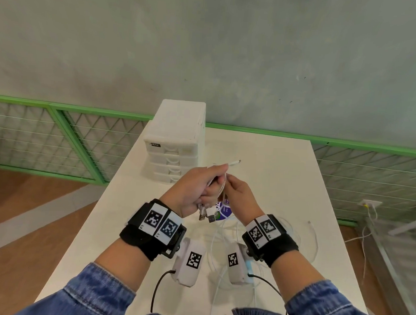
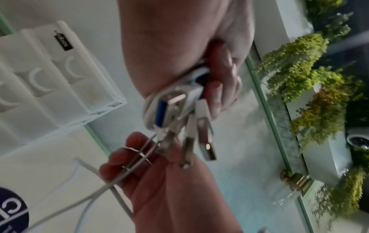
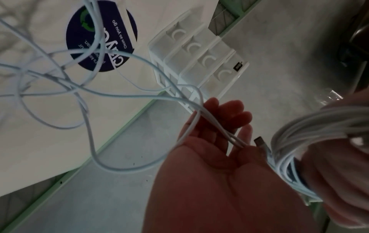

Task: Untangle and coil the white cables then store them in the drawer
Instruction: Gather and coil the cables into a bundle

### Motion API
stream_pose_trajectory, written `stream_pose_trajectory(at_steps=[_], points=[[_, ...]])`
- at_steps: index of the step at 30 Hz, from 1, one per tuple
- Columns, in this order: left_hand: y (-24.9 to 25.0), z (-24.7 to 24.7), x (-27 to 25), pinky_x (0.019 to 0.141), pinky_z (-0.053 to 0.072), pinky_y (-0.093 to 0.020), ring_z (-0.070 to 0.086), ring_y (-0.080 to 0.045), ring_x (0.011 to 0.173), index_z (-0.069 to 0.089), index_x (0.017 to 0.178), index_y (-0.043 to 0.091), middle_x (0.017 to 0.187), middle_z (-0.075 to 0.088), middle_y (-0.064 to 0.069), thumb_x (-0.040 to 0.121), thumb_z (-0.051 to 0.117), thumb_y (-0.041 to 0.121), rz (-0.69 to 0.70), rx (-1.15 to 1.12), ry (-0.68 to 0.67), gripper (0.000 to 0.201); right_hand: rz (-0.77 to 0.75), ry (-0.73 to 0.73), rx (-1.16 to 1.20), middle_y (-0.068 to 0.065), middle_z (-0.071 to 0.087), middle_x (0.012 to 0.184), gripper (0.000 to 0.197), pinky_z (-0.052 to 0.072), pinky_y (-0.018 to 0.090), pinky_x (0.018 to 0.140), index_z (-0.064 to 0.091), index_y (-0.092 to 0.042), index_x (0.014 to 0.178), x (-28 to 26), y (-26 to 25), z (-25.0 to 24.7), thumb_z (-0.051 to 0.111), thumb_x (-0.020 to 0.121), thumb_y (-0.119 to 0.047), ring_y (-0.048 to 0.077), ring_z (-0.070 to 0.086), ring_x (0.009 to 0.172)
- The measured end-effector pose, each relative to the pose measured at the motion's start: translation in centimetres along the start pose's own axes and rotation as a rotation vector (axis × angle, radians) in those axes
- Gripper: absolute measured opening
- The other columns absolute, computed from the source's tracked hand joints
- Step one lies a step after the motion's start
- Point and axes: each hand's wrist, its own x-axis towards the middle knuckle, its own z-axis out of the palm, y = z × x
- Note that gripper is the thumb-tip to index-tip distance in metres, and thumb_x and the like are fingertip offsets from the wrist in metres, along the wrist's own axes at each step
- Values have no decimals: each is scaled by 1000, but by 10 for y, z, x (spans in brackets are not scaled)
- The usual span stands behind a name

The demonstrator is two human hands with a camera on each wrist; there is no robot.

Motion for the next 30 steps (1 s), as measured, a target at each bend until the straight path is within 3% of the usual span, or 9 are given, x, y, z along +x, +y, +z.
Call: stream_pose_trajectory(at_steps=[3,7,10,13,17,22,24,28,30], points=[[-1,-1,-1,38,13,-23,14,-7,24,46,62,11,32,23,6,98,40,32,-16,-54,-14,41,50,-73,-16,-5,64,54,25,45,11,51,58,-5,86,-1,2,3,36,98,-5,0,58,49],[3,-2,1,35,18,-20,15,-6,24,44,64,12,31,24,7,99,37,35,-13,-142,5,43,88,-140,-255,22,66,93,24,45,30,77,61,-2,98,-2,22,8,40,97,-15,22,58,80],[8,-5,1,32,25,-18,17,-5,24,41,66,13,32,24,8,98,35,43,23,-237,42,44,109,-204,-451,5,65,85,20,38,24,68,60,-3,100,-5,35,9,42,93,-6,17,52,79],[9,-6,0,32,25,-19,18,-4,25,41,67,14,32,24,8,96,30,51,71,-336,56,49,167,-187,-544,-13,57,75,23,36,23,66,58,-20,79,-7,39,3,42,91,-7,14,52,74],[10,-6,3,34,26,-17,20,-3,26,42,70,13,33,25,8,94,23,57,168,-431,119,54,170,-198,-566,-4,61,84,20,41,14,67,57,-26,86,-8,43,-1,48,86,-8,13,58,78],[14,-18,11,41,25,-18,24,-3,32,45,73,16,39,29,9,94,26,55,338,-570,234,49,265,-159,-358,4,64,82,15,54,27,64,60,-17,92,-14,54,4,55,84,-6,17,67,67],[14,-26,12,45,29,-19,28,-5,35,46,74,17,43,33,9,97,31,50,386,-596,298,43,212,-114,-342,-2,66,81,15,53,28,71,63,-20,86,-14,58,0,59,81,-6,12,66,73],[16,-43,15,55,34,-22,38,-7,43,45,76,18,51,44,8,100,37,34,474,-622,391,31,108,-118,-476,-7,67,95,25,40,10,79,67,-19,101,-16,56,0,55,83,-5,-4,58,81],[14,-48,17,56,34,-23,40,-9,47,43,75,18,55,45,7,101,39,29,502,-501,482,28,50,-154,-526,-5,67,100,35,37,3,80,63,-22,116,-18,54,6,53,86,-4,-1,58,88]])
